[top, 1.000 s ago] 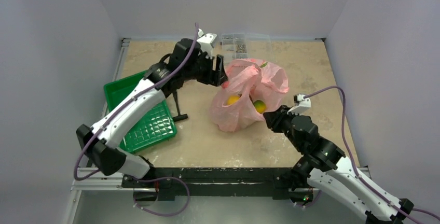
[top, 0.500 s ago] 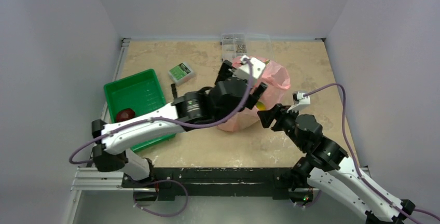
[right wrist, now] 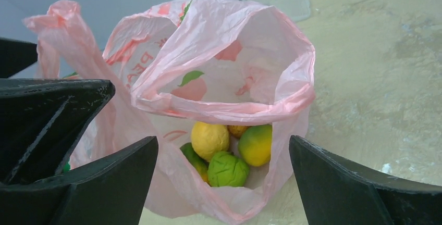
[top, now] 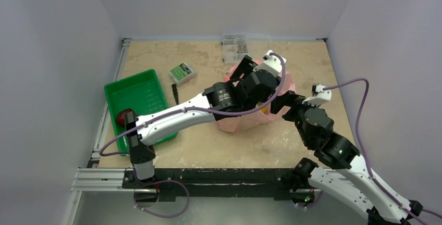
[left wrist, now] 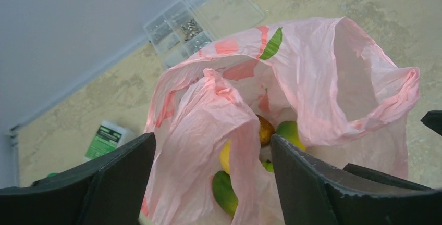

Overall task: Take the fake fruits out of the plastic bag
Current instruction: Adjust the plastic bag at the center of the board.

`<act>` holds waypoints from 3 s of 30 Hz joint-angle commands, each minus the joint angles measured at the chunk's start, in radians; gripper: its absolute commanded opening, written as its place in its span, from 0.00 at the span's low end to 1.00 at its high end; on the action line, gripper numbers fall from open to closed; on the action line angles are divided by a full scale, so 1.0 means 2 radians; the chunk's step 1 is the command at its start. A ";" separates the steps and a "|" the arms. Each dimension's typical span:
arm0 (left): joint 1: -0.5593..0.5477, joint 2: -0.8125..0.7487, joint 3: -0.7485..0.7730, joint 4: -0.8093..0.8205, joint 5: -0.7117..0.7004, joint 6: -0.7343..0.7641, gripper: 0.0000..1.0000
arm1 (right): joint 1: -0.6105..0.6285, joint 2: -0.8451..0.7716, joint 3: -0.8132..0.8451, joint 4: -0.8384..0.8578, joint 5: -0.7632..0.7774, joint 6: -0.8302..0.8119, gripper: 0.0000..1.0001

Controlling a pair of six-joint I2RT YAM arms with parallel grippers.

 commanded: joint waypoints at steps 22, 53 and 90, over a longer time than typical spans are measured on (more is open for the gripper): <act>0.065 -0.308 -0.427 0.227 0.382 -0.152 0.03 | 0.000 0.066 0.013 0.092 -0.192 -0.044 0.52; 0.088 -0.162 -0.570 0.107 0.247 -0.292 0.00 | 0.000 0.098 -0.237 0.193 -0.218 0.142 0.49; 0.116 -0.430 -0.490 0.135 0.488 -0.282 0.67 | 0.014 0.115 0.099 0.019 -0.594 -0.070 0.96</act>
